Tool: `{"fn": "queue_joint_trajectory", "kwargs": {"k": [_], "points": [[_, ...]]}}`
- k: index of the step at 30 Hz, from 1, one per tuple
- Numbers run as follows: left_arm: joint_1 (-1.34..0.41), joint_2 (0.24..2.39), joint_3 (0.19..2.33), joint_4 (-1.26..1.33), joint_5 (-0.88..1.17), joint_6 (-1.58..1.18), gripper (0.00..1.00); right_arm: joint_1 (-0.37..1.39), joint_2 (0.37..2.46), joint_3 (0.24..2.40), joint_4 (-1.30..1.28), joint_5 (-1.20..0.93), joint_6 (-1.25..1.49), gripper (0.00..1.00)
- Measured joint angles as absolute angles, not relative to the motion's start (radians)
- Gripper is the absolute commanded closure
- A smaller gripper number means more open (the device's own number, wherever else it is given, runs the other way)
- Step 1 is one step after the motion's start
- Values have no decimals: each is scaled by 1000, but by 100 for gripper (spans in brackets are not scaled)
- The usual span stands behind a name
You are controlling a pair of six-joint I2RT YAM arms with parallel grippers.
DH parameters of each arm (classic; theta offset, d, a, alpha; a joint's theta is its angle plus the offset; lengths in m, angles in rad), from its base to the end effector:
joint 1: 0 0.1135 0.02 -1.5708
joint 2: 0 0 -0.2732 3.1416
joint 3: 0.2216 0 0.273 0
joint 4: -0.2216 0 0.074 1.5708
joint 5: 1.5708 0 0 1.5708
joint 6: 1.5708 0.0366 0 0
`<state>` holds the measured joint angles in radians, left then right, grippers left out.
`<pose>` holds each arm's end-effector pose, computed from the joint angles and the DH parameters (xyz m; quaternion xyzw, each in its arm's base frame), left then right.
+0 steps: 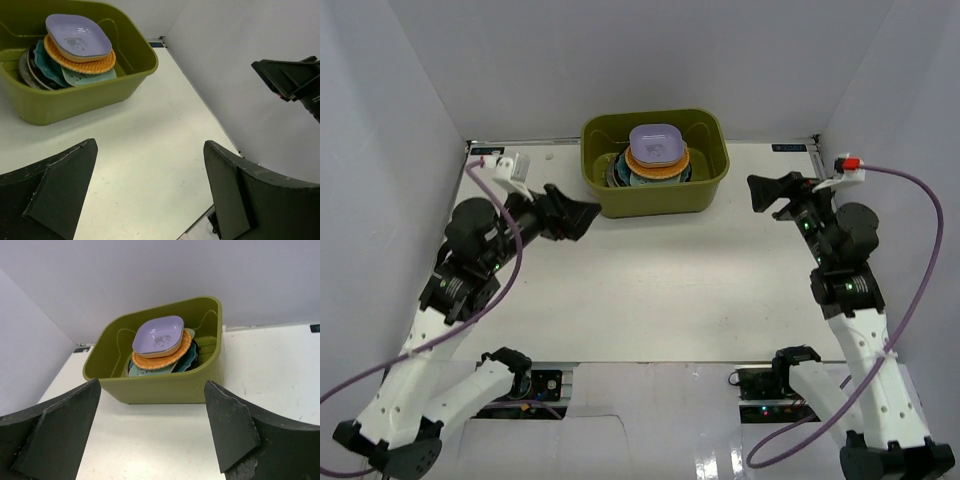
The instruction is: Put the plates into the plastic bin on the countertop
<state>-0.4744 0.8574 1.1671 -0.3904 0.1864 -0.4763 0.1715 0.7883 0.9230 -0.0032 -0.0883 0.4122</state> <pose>0.1625 -0.0911 0.4495 0.0624 0.7319 -0.3698 0.5689 0.1894 0.0361 0.4169 0.0461 0.6577 0.2440 0.7112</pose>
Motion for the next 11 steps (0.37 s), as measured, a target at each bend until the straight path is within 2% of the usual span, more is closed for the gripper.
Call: {"fn": "queue_joint_trajectory", "kwargs": {"k": [6,11], "points": [[-474,557,992,-497,192,-488,2,171,570,820,-32,-71,446,10],[-474,491,1003,-533,234,-493,2,171,535,871,-126,-59,459,10]]}}
